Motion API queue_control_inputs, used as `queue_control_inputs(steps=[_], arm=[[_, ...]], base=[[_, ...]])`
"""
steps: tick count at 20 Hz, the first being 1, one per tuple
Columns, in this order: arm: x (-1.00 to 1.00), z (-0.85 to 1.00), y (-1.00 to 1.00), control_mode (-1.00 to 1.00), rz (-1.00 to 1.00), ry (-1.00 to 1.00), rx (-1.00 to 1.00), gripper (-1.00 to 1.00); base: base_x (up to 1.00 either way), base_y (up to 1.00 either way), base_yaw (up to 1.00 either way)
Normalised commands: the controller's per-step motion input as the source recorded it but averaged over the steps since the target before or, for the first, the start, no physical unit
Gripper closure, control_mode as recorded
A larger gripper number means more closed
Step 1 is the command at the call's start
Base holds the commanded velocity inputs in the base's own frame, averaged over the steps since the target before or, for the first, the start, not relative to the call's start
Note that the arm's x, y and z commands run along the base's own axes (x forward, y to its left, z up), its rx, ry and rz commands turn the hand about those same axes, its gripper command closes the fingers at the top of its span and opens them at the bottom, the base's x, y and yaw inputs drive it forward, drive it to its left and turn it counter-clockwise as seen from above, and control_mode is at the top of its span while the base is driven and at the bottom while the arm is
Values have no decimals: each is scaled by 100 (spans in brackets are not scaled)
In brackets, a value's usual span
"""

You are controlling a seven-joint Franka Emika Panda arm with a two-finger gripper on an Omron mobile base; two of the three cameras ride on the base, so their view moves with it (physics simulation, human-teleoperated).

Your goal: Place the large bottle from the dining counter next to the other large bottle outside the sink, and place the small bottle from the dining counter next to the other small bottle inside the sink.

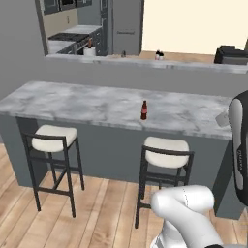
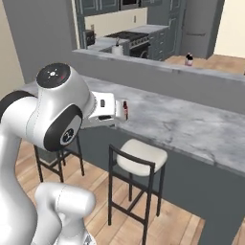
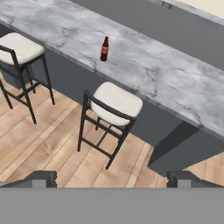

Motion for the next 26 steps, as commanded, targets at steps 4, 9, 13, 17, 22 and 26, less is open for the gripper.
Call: queue_control_inputs(steps=[4, 9, 13, 17, 22, 26], arm=[[0, 0, 0, 100, 0, 0, 0, -100], [0, 0, 0, 100, 0, 0, 0, -100], [0, 0, 0, 100, 0, 0, 0, -100], [0, 0, 0, 100, 0, 0, 0, -100], [0, 0, 0, 100, 0, 0, 0, -100], [0, 0, 0, 100, 0, 0, 0, -100]], base=[[0, 0, -25], [0, 0, -25], [2, 17, -22], [4, 71, -12], [16, 98, -5], [30, 79, -6]])
